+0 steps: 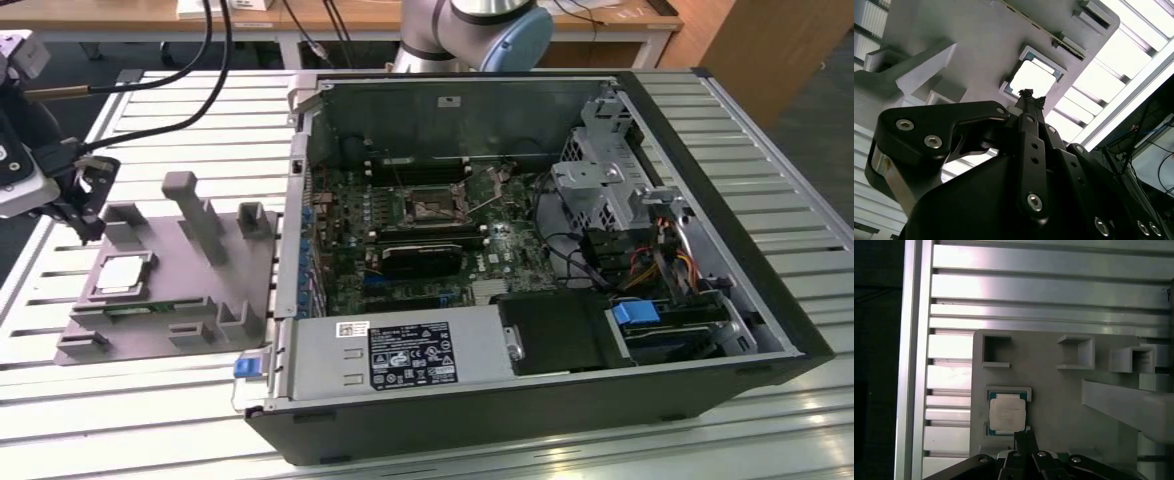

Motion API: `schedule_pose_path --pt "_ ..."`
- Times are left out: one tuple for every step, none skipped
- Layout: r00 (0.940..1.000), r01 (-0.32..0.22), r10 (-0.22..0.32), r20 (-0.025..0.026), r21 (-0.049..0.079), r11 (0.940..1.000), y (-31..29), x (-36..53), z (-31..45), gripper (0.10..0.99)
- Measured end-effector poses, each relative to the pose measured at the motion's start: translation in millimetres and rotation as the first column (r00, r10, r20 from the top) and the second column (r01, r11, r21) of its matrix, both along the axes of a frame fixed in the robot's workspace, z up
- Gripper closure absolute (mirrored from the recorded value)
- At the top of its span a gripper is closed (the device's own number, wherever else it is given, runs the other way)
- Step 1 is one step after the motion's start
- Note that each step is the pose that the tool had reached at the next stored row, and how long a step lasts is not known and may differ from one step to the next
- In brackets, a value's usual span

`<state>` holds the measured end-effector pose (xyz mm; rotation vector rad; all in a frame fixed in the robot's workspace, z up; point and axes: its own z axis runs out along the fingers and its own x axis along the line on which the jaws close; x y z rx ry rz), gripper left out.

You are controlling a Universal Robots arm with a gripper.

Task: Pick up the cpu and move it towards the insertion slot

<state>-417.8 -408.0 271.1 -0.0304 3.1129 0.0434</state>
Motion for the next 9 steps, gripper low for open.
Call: schedule_pose_path --pt "1.0 0.0 0.0 0.0001 0.0 1.0 0.0 -0.2 -1.0 0.984" --pt "1.0 0.0 0.0 0.0001 0.0 1.0 0.0 -0.4 -2.0 0.984" --pt "1.0 0.0 0.0 0.0002 -0.001 1.0 0.0 -0.6 -3.1 0.984" --pt "1.0 0.0 0.0 0.0002 -0.001 1.0 0.0 -0.7 -4.1 0.984" --pt "1.0 0.0 0.0 0.0002 -0.001 1.0 0.0 -0.9 -5.0 0.984" --pt "1.0 0.0 0.0 0.0002 -0.001 1.0 0.0 -1.1 -6.1 0.984" --pt "1.0 0.0 0.0 0.0002 -0.001 1.0 0.0 -1.2 -7.1 0.984" --pt "1.0 0.0 0.0 0.0002 -0.002 1.0 0.0 -1.4 -8.2 0.984" --pt "1.0 0.0 0.0 0.0002 -0.002 1.0 0.0 -1.5 -9.3 0.984"
